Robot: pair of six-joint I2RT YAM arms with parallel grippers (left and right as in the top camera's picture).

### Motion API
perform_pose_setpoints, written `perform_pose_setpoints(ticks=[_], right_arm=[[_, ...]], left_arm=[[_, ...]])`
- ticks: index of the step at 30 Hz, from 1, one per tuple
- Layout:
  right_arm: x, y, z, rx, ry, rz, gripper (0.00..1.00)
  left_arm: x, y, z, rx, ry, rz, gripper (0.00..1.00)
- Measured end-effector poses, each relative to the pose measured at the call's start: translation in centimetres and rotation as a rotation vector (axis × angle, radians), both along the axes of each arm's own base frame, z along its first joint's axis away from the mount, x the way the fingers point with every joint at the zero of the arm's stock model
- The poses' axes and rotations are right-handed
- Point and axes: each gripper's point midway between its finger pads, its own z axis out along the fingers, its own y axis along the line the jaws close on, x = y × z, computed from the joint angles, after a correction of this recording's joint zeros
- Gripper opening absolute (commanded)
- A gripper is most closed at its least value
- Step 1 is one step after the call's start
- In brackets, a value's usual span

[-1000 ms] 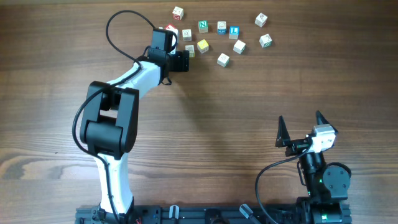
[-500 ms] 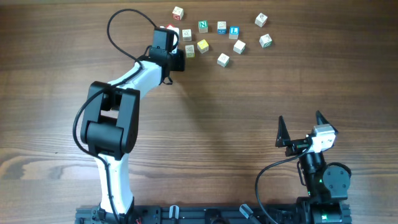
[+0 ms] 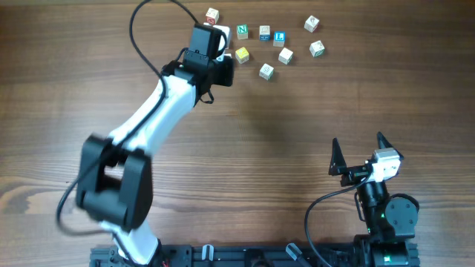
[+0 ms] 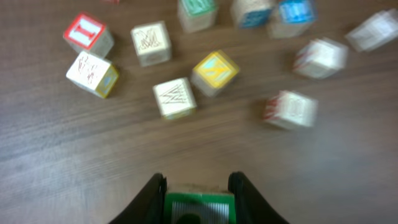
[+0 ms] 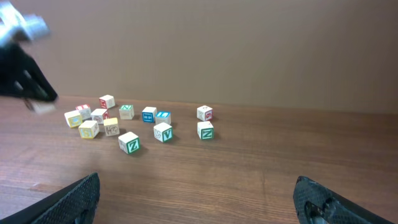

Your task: Form a tower

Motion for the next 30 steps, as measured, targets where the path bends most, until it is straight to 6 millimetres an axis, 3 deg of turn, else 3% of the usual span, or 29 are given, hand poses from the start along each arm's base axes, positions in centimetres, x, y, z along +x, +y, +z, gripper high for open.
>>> perform_pose_setpoints(ticks=[2,3,8,12,14,18,24,26,27,30], right_arm=[[0.0,0.0,0.0,0.0,0.0,0.0,1.0],[0.0,0.0,0.0,0.0,0.0,0.0,1.0],[0.0,0.0,0.0,0.0,0.0,0.0,1.0],[0.0,0.0,0.0,0.0,0.0,0.0,1.0],[0.0,0.0,0.0,0.0,0.0,0.0,1.0],[0.0,0.0,0.0,0.0,0.0,0.0,1.0],[0.0,0.0,0.0,0.0,0.0,0.0,1.0],[0.0,0.0,0.0,0.0,0.0,0.0,1.0],[0.0,0.0,0.0,0.0,0.0,0.0,1.0],[0.0,0.0,0.0,0.0,0.0,0.0,1.0]], left_arm=[[-2.4,-1.6,3.9,-0.036,-0.023,-0.021,0.22],[-3.8,-2.1,4.6,-0.048,0.002,-0.019,0.19],[-8.0,-2.4,2.2,-0.05,0.201,0.083,0.19],[-9.9,-5.1,0.6,-0.081,0.243,0.142,0.2],[-10.8,-6.7,-2.1,-0.042,0.242,0.171,0.2],[-10.7,-8.7,-6.6,-0.008,0.209,0.218,0.24],[-9.7,-8.8,-10.7,0.004,0.217,0.288,0.3],[-9.0,-9.4,-11.0,-0.021,0.195,0.293,0.39],[-8.9,-9.4,-11.0,-0.024,0.193,0.294,0.51],[-8.8,-9.5,-11.0,-0.034,0.192,0.302,0.72]])
